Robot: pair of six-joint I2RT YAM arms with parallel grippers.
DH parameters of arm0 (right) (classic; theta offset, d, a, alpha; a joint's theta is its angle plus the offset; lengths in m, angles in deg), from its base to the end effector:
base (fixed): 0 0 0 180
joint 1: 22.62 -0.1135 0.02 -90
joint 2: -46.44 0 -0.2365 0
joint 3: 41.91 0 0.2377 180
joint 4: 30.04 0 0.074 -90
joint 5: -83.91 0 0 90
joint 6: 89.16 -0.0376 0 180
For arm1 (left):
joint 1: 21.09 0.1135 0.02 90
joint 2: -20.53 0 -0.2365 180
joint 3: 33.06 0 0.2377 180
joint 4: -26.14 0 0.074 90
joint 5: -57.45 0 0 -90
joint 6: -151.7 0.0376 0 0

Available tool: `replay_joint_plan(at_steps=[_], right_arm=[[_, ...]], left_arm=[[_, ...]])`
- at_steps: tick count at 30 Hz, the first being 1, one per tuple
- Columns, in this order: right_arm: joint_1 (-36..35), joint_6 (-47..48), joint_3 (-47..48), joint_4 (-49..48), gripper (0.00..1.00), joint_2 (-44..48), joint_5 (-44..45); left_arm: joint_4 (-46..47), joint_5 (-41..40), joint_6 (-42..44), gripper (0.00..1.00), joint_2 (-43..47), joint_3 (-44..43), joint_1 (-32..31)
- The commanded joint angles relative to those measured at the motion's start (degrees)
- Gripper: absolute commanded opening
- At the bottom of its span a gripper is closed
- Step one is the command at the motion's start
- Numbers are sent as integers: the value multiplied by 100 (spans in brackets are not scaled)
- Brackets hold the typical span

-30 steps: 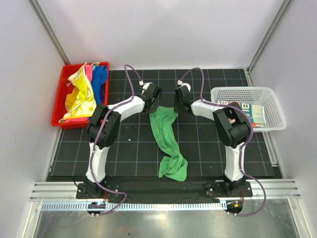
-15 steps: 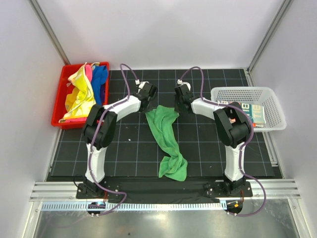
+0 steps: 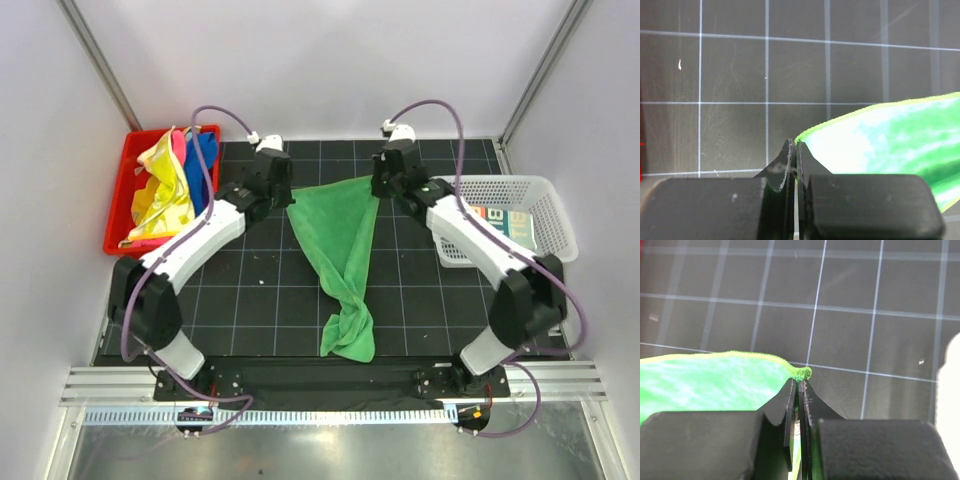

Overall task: Fold and stack the towels
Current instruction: Flatten out the crumpled towel

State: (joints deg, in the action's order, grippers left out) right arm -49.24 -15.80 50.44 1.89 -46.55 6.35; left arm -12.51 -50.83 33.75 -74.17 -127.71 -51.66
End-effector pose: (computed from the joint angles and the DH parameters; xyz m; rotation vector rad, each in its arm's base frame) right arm 0.3284 0.1556 0.2874 -0.0585 2.1310 0.2141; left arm 0.3183 -0.1743 0.2804 -0.1200 2.2110 -0.2083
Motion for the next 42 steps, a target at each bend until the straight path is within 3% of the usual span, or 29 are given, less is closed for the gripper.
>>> replay_joint_plan(at_steps=[1,12,17,25,42], right_arm=[[7,266,-232,-71,1,965,-67],[-20,768,-356,280,1,3374,-840],[-20,671,-92,412,1,4051,-1078],[-20,531,497,606,1,4491,-1490],[-20,197,1788,685,1,4632,-2273]], left_arm=[[171,377,201,0,679,276,33],[162,2599,781,0,2840,471,24],[250,2795,791,0,3501,278,24],[372,3190,852,0,4116,-337,24],[487,3770,799,0,4556,-1506,24]])
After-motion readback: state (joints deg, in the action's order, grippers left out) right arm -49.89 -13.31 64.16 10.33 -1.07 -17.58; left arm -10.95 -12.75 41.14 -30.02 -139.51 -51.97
